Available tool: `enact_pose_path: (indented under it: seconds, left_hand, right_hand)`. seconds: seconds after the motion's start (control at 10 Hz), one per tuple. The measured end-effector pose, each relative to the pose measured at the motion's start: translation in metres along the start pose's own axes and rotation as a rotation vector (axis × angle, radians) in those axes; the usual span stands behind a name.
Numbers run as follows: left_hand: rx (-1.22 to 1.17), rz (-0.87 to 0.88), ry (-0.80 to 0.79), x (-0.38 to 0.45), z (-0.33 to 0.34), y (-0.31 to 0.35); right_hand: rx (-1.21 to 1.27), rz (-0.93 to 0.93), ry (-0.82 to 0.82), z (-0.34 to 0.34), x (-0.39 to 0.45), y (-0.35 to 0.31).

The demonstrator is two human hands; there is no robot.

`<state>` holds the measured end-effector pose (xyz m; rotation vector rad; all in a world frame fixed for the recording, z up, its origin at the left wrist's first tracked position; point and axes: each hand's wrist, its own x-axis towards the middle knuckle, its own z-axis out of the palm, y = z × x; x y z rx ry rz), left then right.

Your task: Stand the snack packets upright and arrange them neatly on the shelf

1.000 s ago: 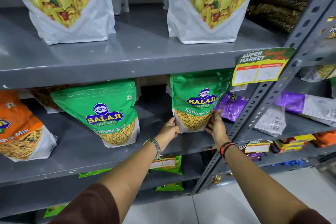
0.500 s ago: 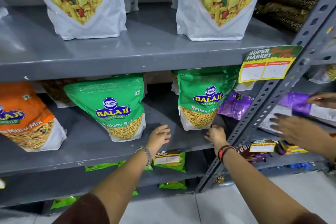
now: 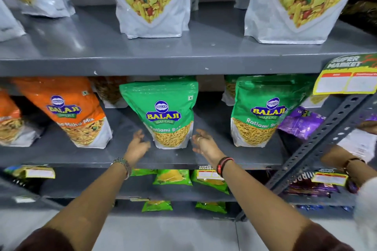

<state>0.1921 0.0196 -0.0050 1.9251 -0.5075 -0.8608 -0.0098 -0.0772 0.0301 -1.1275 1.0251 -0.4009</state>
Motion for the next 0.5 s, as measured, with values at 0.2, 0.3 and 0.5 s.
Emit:
enact_pose_path:
  seconds: [0.2, 0.3, 0.5]
  left_hand:
    - [-0.075, 0.099, -0.243, -0.012, 0.016, 0.007]
    - [-0.062, 0.092, -0.292, -0.017, 0.019, 0.011]
    - [0.126, 0.226, 0.143, -0.020, 0.020, 0.006]
  right_hand:
    - [-0.016, -0.070, 0.016, 0.024, 0.001, 0.005]
    - [0.084, -0.083, 0.046, 0.022, -0.006, 0.002]
    - [-0.061, -0.119, 0.218, 0.013, -0.018, 0.003]
